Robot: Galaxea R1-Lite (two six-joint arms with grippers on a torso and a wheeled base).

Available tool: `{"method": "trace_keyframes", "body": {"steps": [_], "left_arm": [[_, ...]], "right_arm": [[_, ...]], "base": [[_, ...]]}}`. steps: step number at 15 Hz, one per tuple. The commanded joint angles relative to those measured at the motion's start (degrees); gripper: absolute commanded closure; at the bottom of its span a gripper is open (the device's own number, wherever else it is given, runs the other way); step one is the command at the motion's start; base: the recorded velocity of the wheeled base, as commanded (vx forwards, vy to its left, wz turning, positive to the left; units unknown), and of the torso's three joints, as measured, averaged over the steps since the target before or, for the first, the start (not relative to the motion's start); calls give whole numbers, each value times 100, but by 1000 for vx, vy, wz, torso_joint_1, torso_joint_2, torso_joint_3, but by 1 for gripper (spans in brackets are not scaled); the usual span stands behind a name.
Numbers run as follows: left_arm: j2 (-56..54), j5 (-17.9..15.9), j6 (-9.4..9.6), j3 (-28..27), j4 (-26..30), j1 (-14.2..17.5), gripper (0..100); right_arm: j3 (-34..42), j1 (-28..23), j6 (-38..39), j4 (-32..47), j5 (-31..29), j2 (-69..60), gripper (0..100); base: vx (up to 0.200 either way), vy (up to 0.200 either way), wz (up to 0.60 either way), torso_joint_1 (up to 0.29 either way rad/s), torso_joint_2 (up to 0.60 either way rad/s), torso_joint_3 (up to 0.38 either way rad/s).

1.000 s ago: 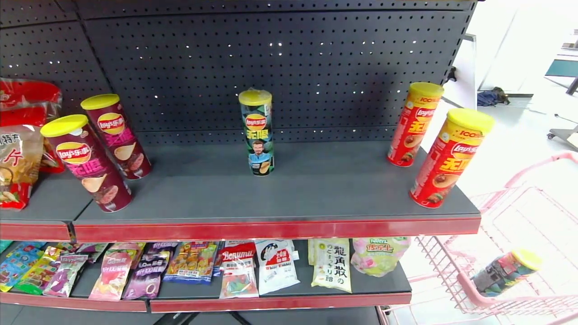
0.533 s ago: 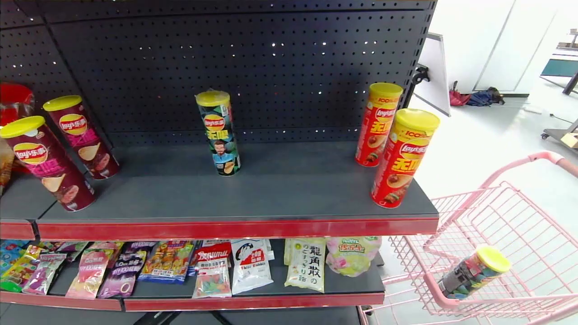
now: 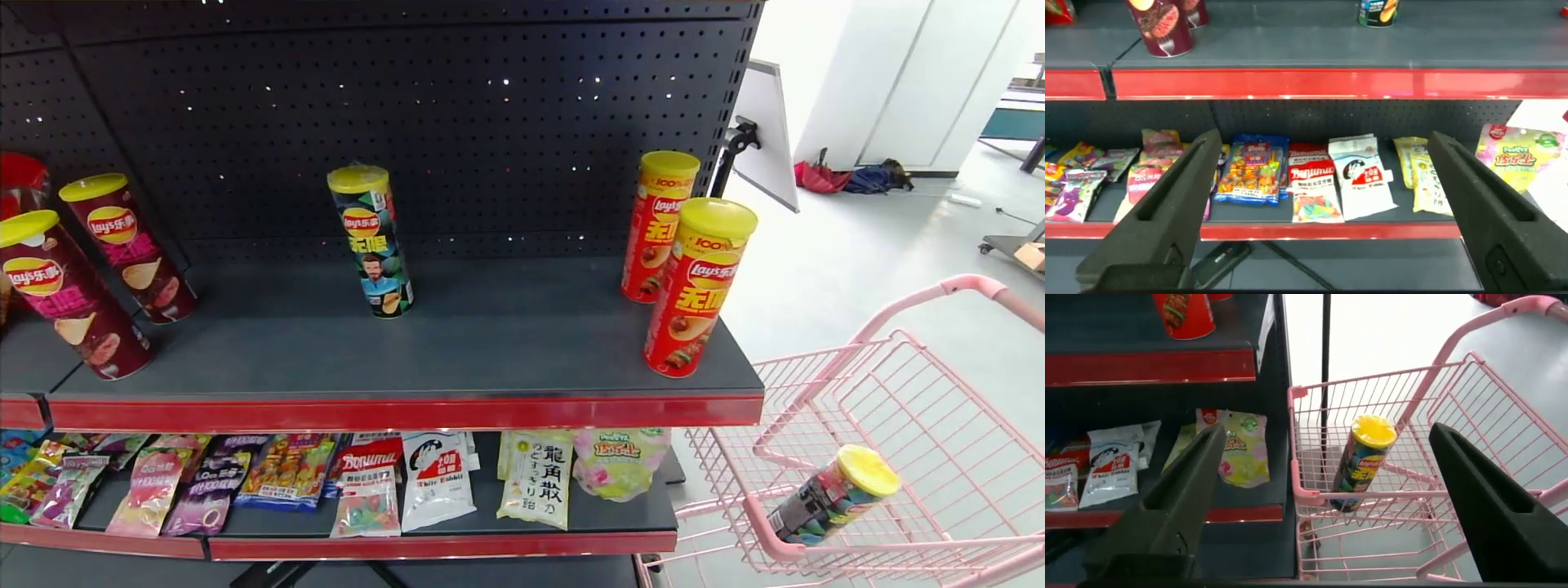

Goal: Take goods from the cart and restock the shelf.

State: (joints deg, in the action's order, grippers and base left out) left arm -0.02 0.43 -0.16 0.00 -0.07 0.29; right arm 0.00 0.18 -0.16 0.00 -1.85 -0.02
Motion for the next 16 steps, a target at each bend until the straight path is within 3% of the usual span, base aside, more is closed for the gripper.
{"method": "trace_keyframes", "body": {"steps": [1, 3, 14, 16], "left_arm": [[2, 1, -2, 0, -1, -3, 0], [2, 1, -2, 0, -1, -3, 0], [2, 1, -2, 0, -1, -3, 0], [2, 1, -2, 0, -1, -3, 0]], "right_arm": [[0, -1, -2, 0, 1, 2, 0], [0, -1, -2, 0, 1, 2, 0], [0, -1, -2, 0, 1, 2, 0], [0, -1, 7, 0, 1, 2, 0]], "base": [[0, 0, 0, 0, 0, 0], [0, 0, 0, 0, 0, 0], [0, 0, -600, 3, 3, 0], [0, 0, 0, 0, 0, 0]]}}
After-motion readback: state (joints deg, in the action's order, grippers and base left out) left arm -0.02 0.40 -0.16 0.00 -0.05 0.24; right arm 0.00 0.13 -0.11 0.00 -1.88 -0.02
